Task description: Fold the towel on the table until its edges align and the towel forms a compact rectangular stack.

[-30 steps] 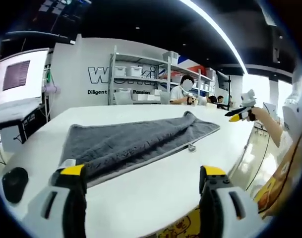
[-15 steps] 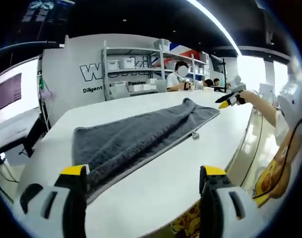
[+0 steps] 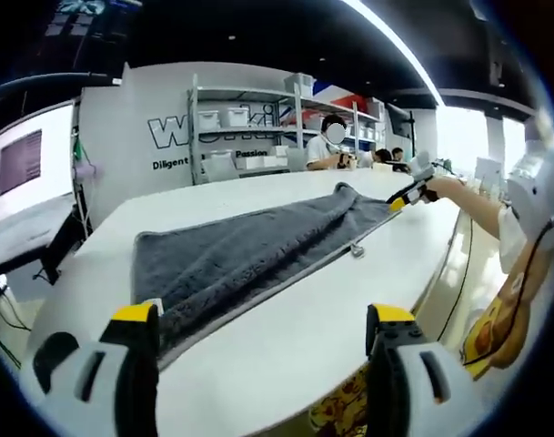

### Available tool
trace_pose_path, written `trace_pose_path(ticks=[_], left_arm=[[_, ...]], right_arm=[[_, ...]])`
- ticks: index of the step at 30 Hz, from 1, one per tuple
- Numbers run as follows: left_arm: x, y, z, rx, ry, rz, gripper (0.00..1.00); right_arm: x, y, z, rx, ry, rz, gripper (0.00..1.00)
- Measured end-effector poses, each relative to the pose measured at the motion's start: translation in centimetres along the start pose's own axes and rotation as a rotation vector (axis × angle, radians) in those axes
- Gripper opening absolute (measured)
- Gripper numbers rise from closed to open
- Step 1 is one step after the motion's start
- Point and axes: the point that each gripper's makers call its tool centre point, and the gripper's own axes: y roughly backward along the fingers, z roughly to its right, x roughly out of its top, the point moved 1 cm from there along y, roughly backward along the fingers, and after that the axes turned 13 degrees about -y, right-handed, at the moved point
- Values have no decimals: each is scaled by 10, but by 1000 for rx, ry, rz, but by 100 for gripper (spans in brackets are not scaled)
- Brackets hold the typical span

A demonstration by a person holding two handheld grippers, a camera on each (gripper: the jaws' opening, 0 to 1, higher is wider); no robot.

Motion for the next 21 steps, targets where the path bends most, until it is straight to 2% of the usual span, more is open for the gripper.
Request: trace_pose_path(ticks=[7, 14, 18, 21], left_arm=[[-1, 0, -3, 11, -3, -9, 99], [1, 0, -4, 15, -9, -5, 99], [1, 0, -4, 15, -9, -6, 99], [1, 0, -4, 15, -9, -6, 99]], right_arm=[[-3, 1, 7, -4, -27, -1, 57], [-5, 2, 18, -36, 28, -16, 42], [-6, 3, 20, -28, 38, -12, 37], [-7, 5, 23, -34, 45, -13, 28]])
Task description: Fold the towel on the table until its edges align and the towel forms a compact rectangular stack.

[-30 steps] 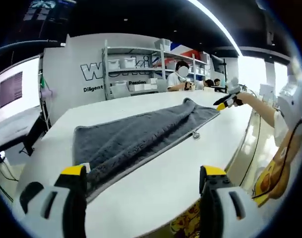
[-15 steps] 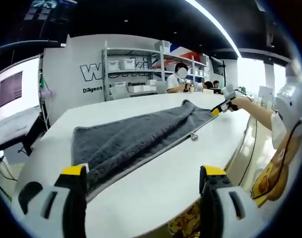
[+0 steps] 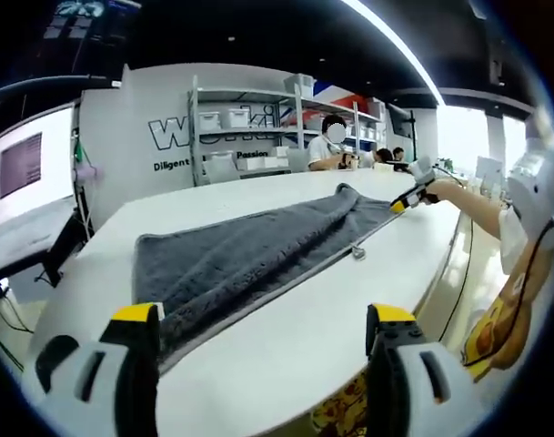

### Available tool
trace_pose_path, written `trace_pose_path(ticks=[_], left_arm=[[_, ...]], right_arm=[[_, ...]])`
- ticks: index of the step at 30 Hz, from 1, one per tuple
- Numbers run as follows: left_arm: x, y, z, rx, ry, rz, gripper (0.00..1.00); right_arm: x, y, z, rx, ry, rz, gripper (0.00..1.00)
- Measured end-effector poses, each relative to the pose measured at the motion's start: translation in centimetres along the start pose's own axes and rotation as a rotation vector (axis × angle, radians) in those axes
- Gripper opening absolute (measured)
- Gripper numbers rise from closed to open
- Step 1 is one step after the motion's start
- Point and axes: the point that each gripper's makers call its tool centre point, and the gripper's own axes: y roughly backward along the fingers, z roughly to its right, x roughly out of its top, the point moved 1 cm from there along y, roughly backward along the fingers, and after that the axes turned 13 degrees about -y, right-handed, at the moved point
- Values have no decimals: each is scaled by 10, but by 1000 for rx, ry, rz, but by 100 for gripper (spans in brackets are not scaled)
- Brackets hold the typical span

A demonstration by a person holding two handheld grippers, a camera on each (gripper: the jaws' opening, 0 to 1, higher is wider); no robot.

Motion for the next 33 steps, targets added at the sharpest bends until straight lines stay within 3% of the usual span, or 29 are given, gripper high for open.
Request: trace_pose_path(ticks=[12, 33], left_arm=[[0, 0, 0, -2, 0, 4, 99], [1, -2, 8, -9, 3, 9, 99]], right_arm=[[-8, 13, 7, 1, -15, 8, 8], [-36, 56, 9, -14, -12, -26, 5]])
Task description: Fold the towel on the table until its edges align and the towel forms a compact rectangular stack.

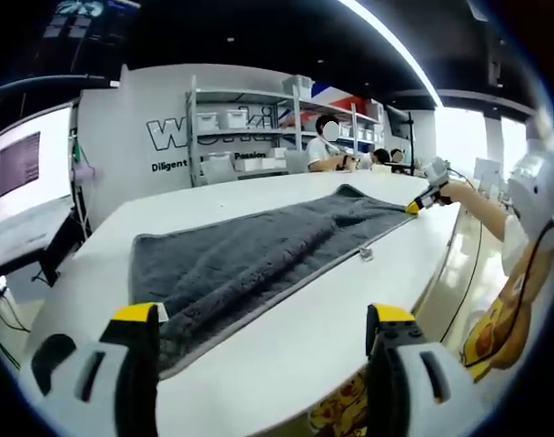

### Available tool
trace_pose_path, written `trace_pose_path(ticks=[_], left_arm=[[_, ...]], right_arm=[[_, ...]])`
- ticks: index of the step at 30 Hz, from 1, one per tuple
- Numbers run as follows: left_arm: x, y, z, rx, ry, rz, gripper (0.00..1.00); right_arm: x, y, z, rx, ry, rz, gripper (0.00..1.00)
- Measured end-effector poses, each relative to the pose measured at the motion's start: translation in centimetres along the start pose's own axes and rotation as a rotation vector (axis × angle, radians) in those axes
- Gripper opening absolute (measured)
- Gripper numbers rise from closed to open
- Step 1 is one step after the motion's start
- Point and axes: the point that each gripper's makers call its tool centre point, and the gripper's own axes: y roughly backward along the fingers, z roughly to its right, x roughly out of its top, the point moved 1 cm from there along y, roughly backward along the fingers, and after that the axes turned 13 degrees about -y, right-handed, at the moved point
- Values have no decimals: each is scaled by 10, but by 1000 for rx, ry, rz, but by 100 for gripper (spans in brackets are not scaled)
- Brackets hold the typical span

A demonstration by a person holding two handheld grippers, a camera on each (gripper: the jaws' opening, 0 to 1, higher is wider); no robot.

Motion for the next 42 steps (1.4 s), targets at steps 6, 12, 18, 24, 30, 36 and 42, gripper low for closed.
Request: trace_pose_path(ticks=[6, 12, 18, 24, 30, 36, 42], left_arm=[[-2, 2, -1, 0, 2, 0, 99], [-1, 2, -1, -2, 0, 1, 99], [-2, 3, -1, -1, -1, -2, 99], [-2, 4, -2, 0, 0, -2, 99], [-3, 3, -2, -1, 2, -3, 99], [-3, 2, -2, -4, 0, -3, 99], [-3, 0, -2, -3, 2, -5, 99]], right_arm=[[-9, 11, 8, -8, -16, 0, 5], [-16, 21, 12, -5, -30, 3, 5], [-19, 24, 13, -2, -41, 8, 5], [-19, 24, 13, -2, -38, 5, 5], [-19, 24, 12, 1, -39, 10, 7], [-18, 26, 16, 23, -74, 32, 12], [-18, 32, 21, 28, -111, 64, 19]])
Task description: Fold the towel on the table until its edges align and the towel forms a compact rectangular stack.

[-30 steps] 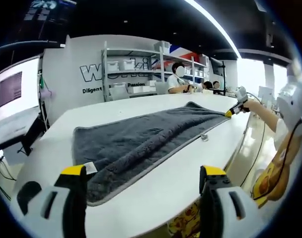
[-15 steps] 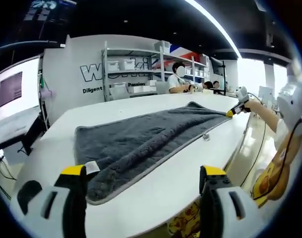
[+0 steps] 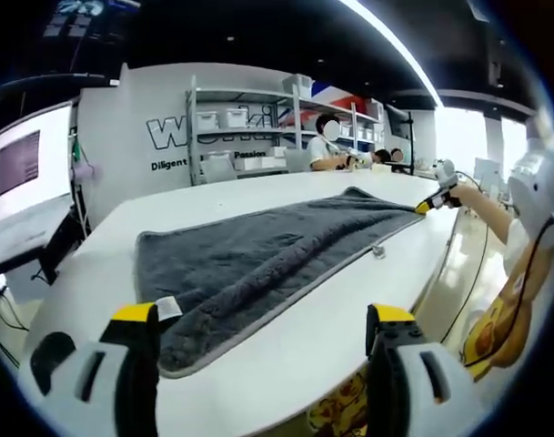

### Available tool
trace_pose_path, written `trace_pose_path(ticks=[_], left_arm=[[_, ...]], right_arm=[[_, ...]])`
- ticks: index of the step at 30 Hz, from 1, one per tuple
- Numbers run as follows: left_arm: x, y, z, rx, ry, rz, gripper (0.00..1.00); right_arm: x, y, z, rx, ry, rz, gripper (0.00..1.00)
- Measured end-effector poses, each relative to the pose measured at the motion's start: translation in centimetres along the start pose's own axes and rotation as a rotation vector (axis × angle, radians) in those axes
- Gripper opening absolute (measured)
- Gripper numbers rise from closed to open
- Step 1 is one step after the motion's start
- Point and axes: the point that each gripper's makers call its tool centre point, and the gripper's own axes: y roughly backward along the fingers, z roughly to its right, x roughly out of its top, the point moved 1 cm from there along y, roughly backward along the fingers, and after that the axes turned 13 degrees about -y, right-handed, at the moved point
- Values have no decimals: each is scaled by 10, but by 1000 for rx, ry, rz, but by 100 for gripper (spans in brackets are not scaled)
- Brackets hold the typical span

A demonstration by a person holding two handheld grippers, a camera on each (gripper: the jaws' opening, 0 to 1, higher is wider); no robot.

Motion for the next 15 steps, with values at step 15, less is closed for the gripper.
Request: trace_pose_path(ticks=[15], left_arm=[[2, -4, 0, -6, -3, -1, 99]], right_arm=[[17, 38, -11, -24, 43, 124, 30]])
